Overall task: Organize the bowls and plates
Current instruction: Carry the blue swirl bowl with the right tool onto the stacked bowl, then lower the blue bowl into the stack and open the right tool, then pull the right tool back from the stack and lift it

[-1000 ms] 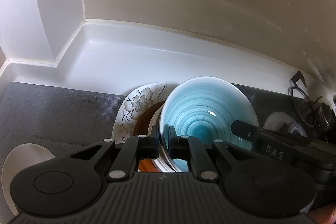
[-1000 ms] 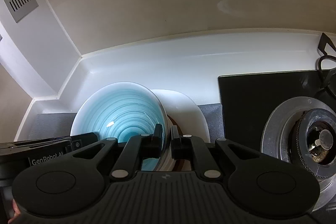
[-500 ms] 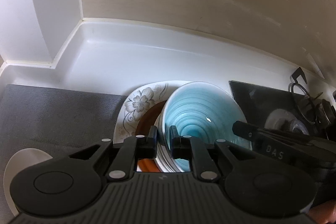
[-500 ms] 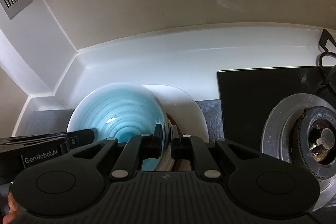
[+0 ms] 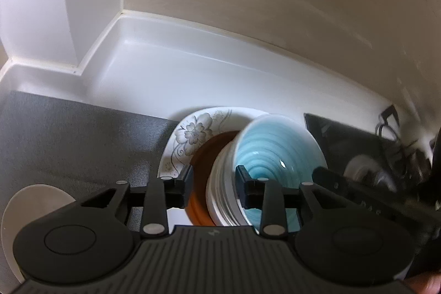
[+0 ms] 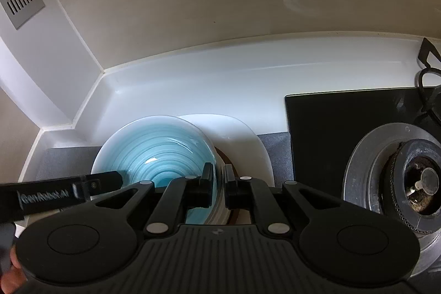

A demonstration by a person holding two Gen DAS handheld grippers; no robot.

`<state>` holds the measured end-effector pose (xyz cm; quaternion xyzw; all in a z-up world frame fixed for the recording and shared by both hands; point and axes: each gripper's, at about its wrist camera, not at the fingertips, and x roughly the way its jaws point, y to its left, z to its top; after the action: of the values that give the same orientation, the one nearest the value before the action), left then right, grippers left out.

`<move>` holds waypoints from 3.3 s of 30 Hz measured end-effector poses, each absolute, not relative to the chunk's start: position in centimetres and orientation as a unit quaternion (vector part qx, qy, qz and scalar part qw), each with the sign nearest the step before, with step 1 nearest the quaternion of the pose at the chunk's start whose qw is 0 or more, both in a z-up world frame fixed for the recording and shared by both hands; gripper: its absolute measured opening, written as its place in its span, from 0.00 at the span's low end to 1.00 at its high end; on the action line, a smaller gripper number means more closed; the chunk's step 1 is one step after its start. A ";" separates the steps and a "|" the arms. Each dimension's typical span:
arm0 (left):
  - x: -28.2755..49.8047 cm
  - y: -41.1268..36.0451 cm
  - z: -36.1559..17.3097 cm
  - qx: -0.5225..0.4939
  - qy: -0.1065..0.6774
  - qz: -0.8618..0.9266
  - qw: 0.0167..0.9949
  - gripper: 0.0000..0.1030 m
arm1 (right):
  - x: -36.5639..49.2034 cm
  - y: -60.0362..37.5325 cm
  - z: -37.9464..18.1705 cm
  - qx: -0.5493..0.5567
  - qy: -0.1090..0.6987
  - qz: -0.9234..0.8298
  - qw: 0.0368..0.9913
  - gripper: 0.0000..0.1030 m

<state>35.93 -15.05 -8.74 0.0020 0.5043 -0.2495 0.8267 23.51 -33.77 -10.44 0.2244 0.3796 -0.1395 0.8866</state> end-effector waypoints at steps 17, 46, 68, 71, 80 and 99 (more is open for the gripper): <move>38.9 -15.0 -11.6 -0.016 0.541 -0.246 0.804 0.76 | 23.9 -33.9 -9.8 0.222 0.366 -0.146 0.892 0.12; 39.8 -13.2 -12.9 -0.047 0.553 -0.241 0.796 0.97 | 29.7 -33.8 -8.9 0.190 0.420 -0.105 0.881 0.36; 30.2 -8.0 -3.9 0.010 0.439 -0.281 0.853 1.00 | 17.0 -31.5 -4.7 0.259 0.310 -0.046 0.914 0.67; 27.2 -5.4 -3.9 0.031 0.436 -0.251 0.863 1.00 | 14.6 -29.2 -5.1 0.258 0.317 -0.012 0.912 0.68; 18.9 -2.2 -3.6 0.059 0.443 -0.194 0.873 1.00 | 8.9 -22.6 -5.5 0.169 0.290 -0.014 0.942 0.68; 16.0 -1.9 -3.4 0.083 0.432 -0.159 0.884 1.00 | 6.8 -20.8 -5.6 0.143 0.303 0.034 0.941 0.68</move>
<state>16.05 -1.94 -3.37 0.0834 0.4323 -0.1591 0.8836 6.83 -20.83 -5.60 0.1432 0.3032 0.0343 0.9415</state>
